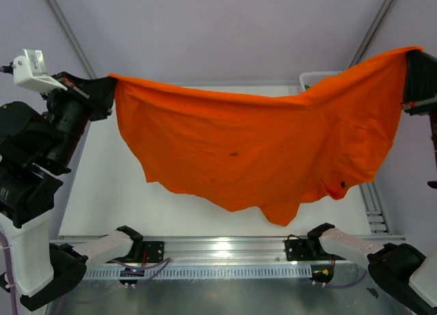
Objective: Fold and stack the t-shirts
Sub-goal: Flatten out the tshirt
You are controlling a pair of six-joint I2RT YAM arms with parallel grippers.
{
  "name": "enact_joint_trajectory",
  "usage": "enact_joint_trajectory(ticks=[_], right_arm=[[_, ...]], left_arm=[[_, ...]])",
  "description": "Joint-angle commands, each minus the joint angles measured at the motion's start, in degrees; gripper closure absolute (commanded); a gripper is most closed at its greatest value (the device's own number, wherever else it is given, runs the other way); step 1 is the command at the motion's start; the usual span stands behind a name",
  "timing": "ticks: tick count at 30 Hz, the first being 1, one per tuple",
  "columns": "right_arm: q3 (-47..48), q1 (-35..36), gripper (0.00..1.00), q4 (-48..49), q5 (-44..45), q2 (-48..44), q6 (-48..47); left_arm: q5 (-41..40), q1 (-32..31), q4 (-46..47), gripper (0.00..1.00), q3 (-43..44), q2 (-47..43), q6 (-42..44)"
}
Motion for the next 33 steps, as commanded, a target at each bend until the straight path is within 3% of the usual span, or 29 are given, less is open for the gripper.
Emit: enact_joint_trajectory(ticks=[1,6,14,19,25,26,27,28,29,30,33], right_arm=[[-4.69,0.15,0.97,1.99,2.02,6.92,-0.52],[-15.06,0.06,0.97,6.99,3.08,14.74,-1.40],[-21.58,-1.79,0.97,16.49,-0.96,29.41,-2.20],[-21.32,-1.79,0.97,18.61,-2.02,37.84,-2.72],[-22.37,-1.79,0.97,18.69,-1.75,42.78,-2.46],[-22.37,-1.87,0.97,18.52,-1.58,43.31,-2.46],[-22.20,-1.79,0.76,17.56,-0.80,43.92,-2.11],[-21.58,-1.79,0.63,16.94,-0.18,44.45,-1.85],[-21.49,-1.79,0.57,16.50,0.44,45.50,-1.85],[-21.49,-1.79,0.50,15.97,2.10,45.86,-1.58],[-23.07,-1.79,0.49,16.67,3.60,46.12,-1.67]], left_arm=[[-10.06,0.08,1.72,1.00,-2.50,3.76,2.65],[-21.92,0.16,-0.57,1.00,-7.86,14.37,4.58],[-19.39,5.00,-3.74,1.00,-13.15,39.95,-1.48],[-21.57,5.09,-4.52,1.00,-5.00,58.21,-2.18],[-26.24,6.14,-7.51,1.00,6.61,68.97,-2.89],[-26.07,6.40,-7.52,0.97,7.67,70.29,-2.97],[-25.46,6.67,-7.78,0.86,8.47,70.74,-3.15],[-25.28,7.10,-7.61,0.57,9.35,70.83,-3.06],[-24.84,7.11,-7.34,0.37,9.36,70.83,-2.89],[-24.66,7.11,-7.08,0.28,9.36,70.57,-2.37],[-24.40,7.11,-6.55,0.21,8.30,69.17,-2.19]])
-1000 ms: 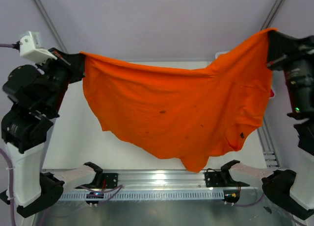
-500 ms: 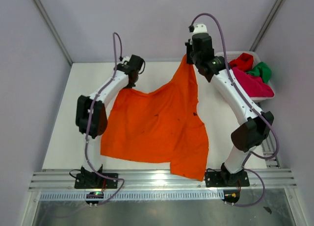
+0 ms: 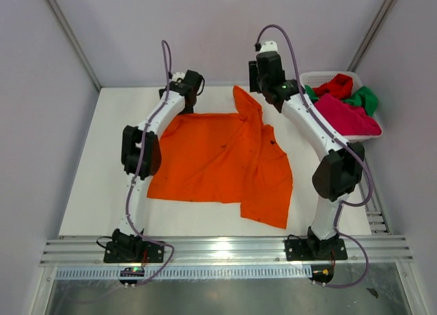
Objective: Fold and stack the t-shirts
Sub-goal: Flatten out the tshirt
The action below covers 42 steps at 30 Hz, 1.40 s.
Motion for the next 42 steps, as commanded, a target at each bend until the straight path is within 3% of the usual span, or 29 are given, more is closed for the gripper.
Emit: enact_joint_trajectory(ticks=[1,8,17,28,42], right_arm=[[-0.77,-0.17,0.48,2.64,3.63,0.05,0.14],[-7.19,-0.17,0.48,5.28,6.09,-4.07,0.50],[-16.06,0.79,0.48,-2.27,0.39,-14.00,9.10],[-38.55,2.12,0.48,4.12,-7.43,-19.46,20.09],[-40.77,2.65,0.48,6.24,-8.41,-18.06,20.10]], left_arm=[[-1.47,0.33,0.12,0.21,-0.22,-3.34,-0.22],[0.10,0.33,-1.81,0.21,-4.35,-10.45,-2.58],[9.51,-0.46,-1.20,0.22,-15.51,-19.43,-5.49],[14.26,-1.69,-0.06,0.25,-21.67,-11.70,-7.86],[15.40,-1.60,1.79,0.25,-15.70,-4.05,-7.16]])
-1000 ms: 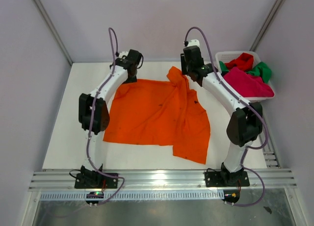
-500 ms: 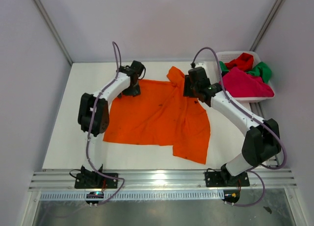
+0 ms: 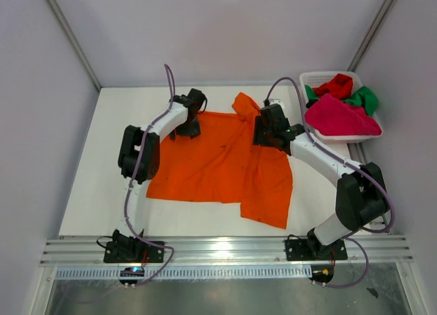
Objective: Fold and stack the t-shirts
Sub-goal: Flatten out the tshirt
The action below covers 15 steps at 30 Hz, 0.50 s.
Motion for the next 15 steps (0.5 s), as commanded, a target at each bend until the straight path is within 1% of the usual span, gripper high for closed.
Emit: enact_joint_trajectory(ticks=[1,11,15], right_arm=[[1.32,0.52,0.48,2.86,-0.08,-0.02,0.71],[0.62,0.52,0.48,3.47,-1.14,1.56,0.71],[1.41,0.52,0.48,3.12,-0.87,2.17,0.01]], left_arm=[[-0.18,0.02,1.37,0.25,2.62,2.05,-0.49],[-1.15,0.02,1.11,0.26,2.62,5.39,-1.72],[-5.10,0.10,-0.64,0.26,2.45,5.30,-2.25]])
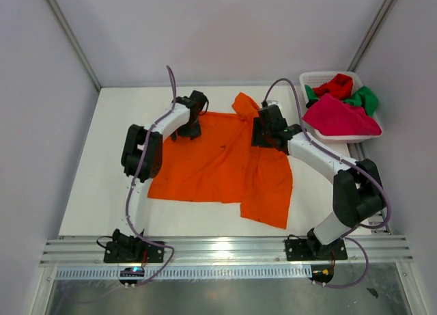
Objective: Fold and stack the t-shirts
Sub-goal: Flatten out the tshirt
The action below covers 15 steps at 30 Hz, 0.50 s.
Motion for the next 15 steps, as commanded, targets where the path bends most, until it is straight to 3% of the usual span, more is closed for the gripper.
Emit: enact_joint_trajectory(ticks=[1,15], right_arm=[[1.50,0.37,0.48,2.25,0.22,0.51,-0.26],[1.32,0.37,0.49,2.51,0.57,1.83,-0.26]], left_arm=[[-4.88,0.30,-1.87,0.26,0.76,1.90,-1.75],[-15.96,4.69,-13.83,0.26,-3.19,1.37,-10.01]])
